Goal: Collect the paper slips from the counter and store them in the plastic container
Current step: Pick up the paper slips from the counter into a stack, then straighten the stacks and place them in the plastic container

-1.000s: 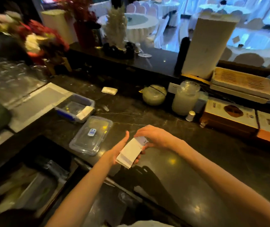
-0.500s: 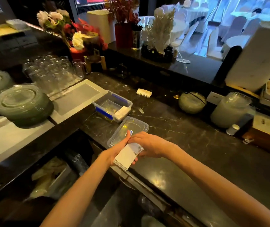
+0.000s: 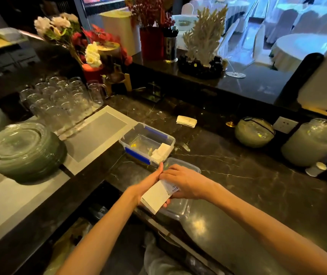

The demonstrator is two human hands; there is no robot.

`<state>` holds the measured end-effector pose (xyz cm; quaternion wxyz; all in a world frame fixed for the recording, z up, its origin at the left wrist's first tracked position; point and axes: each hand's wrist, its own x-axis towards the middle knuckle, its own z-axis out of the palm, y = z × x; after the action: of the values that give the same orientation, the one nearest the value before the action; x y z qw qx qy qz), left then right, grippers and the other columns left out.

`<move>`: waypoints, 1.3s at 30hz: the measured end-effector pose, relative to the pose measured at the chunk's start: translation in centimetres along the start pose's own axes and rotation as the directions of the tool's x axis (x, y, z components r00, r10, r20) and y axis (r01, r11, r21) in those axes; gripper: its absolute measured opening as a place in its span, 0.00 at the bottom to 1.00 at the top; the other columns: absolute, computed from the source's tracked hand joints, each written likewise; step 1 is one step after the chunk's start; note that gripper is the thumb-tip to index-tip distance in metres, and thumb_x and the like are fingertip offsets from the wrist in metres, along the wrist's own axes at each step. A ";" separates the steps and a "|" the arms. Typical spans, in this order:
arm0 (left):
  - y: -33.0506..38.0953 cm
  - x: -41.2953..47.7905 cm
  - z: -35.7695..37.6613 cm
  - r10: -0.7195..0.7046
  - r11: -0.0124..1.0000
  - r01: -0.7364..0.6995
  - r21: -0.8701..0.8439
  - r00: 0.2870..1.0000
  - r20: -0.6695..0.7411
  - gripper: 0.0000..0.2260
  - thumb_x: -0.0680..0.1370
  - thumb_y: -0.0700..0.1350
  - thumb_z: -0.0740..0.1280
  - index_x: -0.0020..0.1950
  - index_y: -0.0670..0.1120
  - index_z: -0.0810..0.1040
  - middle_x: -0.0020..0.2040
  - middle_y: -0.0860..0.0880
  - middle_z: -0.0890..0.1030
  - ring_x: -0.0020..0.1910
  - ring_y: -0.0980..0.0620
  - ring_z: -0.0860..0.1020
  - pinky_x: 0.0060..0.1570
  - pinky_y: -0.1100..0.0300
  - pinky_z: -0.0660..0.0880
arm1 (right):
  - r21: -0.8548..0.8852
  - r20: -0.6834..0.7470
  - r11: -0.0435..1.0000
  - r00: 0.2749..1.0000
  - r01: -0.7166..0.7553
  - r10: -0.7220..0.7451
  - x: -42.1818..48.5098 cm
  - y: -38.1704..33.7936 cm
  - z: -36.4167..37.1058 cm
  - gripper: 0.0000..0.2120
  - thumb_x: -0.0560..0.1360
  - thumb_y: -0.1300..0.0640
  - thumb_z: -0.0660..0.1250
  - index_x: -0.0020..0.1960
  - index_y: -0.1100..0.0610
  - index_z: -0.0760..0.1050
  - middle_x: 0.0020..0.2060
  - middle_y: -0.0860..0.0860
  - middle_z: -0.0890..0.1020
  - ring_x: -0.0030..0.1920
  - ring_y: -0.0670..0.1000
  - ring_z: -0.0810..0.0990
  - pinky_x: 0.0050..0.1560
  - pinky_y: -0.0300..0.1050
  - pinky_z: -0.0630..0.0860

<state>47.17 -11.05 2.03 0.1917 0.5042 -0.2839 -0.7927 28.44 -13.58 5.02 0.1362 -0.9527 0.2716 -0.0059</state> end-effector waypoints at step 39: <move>27.4 25.3 -24.4 0.555 0.404 -0.287 0.869 0.832 0.016 0.13 0.79 0.36 0.62 0.63 0.45 0.71 0.60 0.42 0.76 0.61 0.44 0.74 0.59 0.50 0.74 | 0.880 -0.033 0.000 -0.061 -0.475 0.998 31.5 20.4 2.6 0.16 0.80 0.64 0.63 0.63 0.52 0.80 0.59 0.52 0.83 0.58 0.47 0.80 0.62 0.45 0.79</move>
<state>59.22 -53.20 -5.87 0.1563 0.5471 -0.7191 -0.3989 44.98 -45.89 -4.77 0.3056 -0.3491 0.8018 -0.3767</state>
